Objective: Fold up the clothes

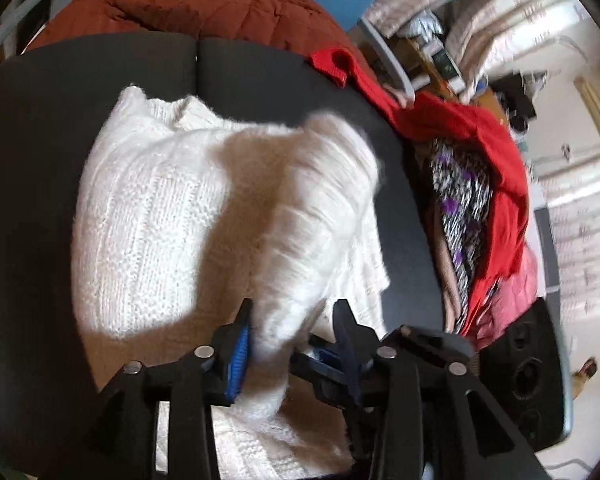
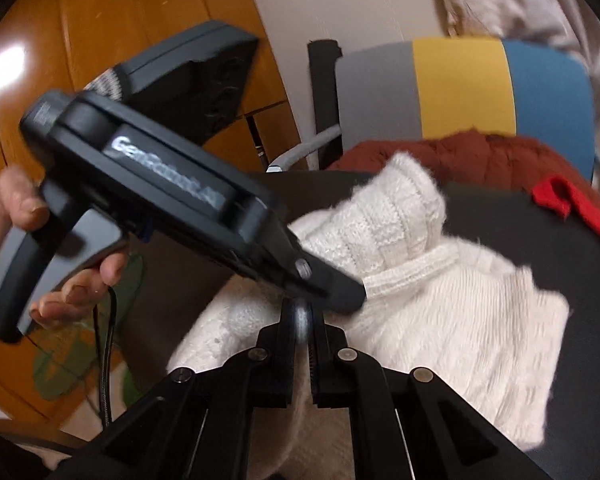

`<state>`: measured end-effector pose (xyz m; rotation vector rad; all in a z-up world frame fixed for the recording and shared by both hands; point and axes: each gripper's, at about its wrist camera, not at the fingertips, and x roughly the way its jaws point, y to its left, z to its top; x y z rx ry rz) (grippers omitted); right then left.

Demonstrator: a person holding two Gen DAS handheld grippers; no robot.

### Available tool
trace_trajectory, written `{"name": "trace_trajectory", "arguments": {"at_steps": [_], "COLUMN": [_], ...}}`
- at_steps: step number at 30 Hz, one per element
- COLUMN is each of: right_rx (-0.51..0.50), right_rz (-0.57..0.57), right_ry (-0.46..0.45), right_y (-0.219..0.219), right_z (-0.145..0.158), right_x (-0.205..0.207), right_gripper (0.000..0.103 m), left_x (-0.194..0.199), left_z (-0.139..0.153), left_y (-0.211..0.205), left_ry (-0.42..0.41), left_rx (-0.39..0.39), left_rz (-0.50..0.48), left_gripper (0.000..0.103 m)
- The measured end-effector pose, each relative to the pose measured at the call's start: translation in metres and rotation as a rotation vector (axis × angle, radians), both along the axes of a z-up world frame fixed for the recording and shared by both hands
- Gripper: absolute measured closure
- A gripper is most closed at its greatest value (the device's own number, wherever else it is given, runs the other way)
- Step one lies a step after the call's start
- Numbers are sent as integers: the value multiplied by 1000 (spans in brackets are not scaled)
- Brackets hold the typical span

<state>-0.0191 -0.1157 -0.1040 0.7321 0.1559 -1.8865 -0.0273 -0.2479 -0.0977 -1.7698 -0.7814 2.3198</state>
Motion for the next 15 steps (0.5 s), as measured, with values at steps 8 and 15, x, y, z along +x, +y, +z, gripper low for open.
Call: {"name": "trace_trajectory", "arguments": {"at_steps": [8,15], "right_rx": [40,20], "right_rz": [9,-34], "right_ry": [117,62], "right_y": [-18,28], "right_z": [0,-4], "right_x": [31,21], "right_gripper": [97,80], "left_x": [-8,9], "left_z": [-16,-6], "left_y": [-5,-23], "left_ry": [-88,12], "left_rx": [-59,7], "left_rz": [-43,-6], "left_gripper": [79,85]}}
